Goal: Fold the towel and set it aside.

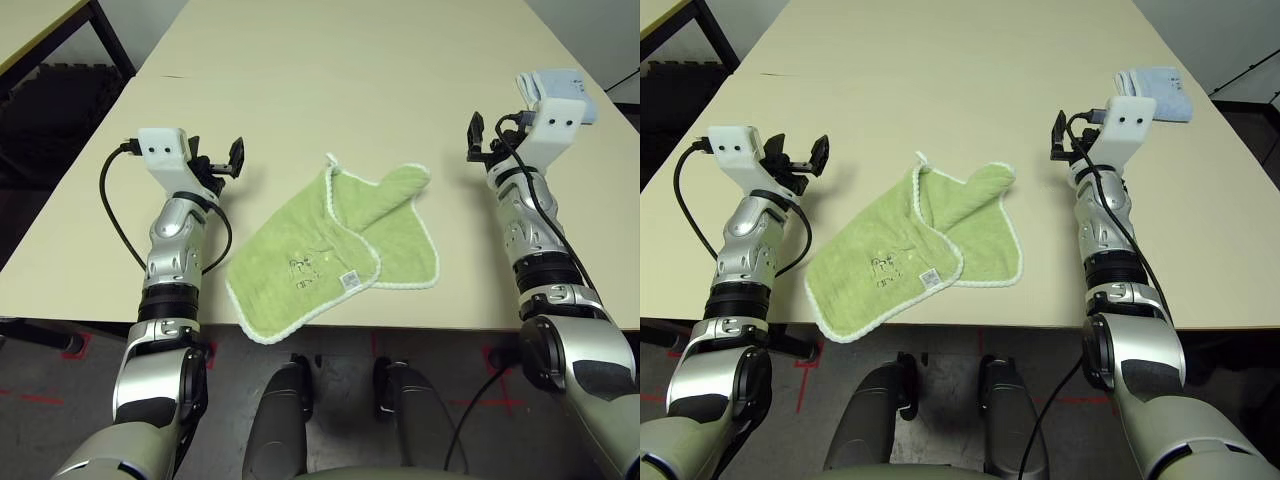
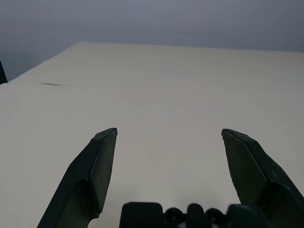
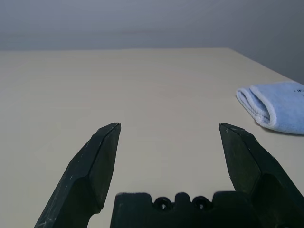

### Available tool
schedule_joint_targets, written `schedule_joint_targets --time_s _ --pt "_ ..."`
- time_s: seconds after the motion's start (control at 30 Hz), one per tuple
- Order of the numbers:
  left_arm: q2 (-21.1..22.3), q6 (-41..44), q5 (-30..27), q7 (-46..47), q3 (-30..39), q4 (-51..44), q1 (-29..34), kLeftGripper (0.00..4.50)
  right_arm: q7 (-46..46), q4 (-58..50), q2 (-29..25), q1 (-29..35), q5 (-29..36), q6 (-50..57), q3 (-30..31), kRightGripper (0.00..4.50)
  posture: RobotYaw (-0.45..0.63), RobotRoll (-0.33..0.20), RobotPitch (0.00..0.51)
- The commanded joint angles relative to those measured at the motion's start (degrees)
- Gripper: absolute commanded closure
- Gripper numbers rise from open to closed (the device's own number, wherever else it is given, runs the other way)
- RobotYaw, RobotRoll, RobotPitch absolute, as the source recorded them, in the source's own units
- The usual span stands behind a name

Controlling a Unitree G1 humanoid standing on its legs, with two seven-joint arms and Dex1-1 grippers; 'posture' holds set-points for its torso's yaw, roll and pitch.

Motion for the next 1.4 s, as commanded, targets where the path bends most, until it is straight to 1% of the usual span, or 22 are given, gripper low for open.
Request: schedule_joint_targets --time_s 0.03,0.17,0.37,0.47,0.6,0.67,0.73,0.83,0.93,1.03,1.17,1.27,1.33,1.4 --pt "0.39 -0.23 0.26 -0.01 0.11 0.93 0.58 0.03 -0.11 0.4 0.59 0.63 -0.38 -0.24 0.14 0.0 -0.04 0.0 0.134" --pt "0.64 0.21 0.25 -0.35 0.0 0.91 0.62 0.03 0.17 -0.51 0.93 1.47 -0.24 0.09 0.23 0.0 -0.05 0.0 0.136" --pt "1.99 0.32 0.4 -1.61 -0.06 1.88 0.41 0.03 2.98 0.21 -0.53 1.57 -0.26 -0.32 0.22 0.0 -0.04 0.0 0.146" --pt "3.52 0.19 0.37 -2.93 -0.09 2.61 0.34 0.03 7.04 0.99 -1.46 1.39 0.68 -1.51 0.1 0.0 -0.03 0.0 0.155" --pt "5.48 0.49 0.13 -5.5 -0.24 3.32 0.2 0.03 10.0 1.91 -2.53 1.25 1.19 -1.95 -0.46 0.0 -0.03 0.0 0.158" --pt "6.74 1.04 -0.48 -8.18 -0.33 3.45 0.12 0.03 11.57 2.26 -2.94 1.26 1.56 -2.0 -0.63 0.0 -0.02 0.0 0.161" --pt "8.1 1.87 -1.58 -11.99 -0.32 3.67 -0.17 0.03 13.61 2.57 -3.3 1.36 2.21 -2.05 -0.89 0.0 -0.02 0.0 0.163" --pt "10.91 3.61 -3.13 -20.2 -0.74 5.53 -1.53 0.03 17.62 3.45 -3.96 1.61 3.42 -1.97 -1.16 0.0 -0.01 0.0 0.17" --pt "13.89 7.1 -4.74 -31.11 -1.83 8.68 -3.74 0.03 22.32 4.64 -4.88 1.72 4.21 -1.75 -0.83 0.0 -0.01 0.0 0.182" --pt "15.71 9.48 -4.91 -39.58 -3.34 11.37 -6.25 0.03 24.65 5.74 -5.99 1.45 4.05 -1.69 -0.67 0.0 -0.02 0.0 0.194" --pt "16.61 10.22 -4.16 -48.49 -5.71 13.2 -8.66 0.03 26.53 6.56 -6.98 0.92 3.74 -1.39 -0.49 0.0 -0.02 0.0 0.203" --pt "16.93 8.83 -2.74 -54.47 -8.53 12.47 -8.71 0.03 27.94 6.12 -7.96 0.63 3.01 -0.46 0.33 0.0 -0.03 0.0 0.211" --pt "16.93 8.23 -2.5 -56.41 -9.32 11.96 -8.33 0.03 29.04 5.86 -8.48 0.53 2.59 0.05 0.89 0.0 -0.03 0.0 0.216" --pt "16.57 8.19 -2.69 -57.91 -10.02 10.24 -7.35 0.03 32.26 5.33 -9.67 -0.06 2.53 1.12 1.56 0.0 -0.04 0.0 0.225"
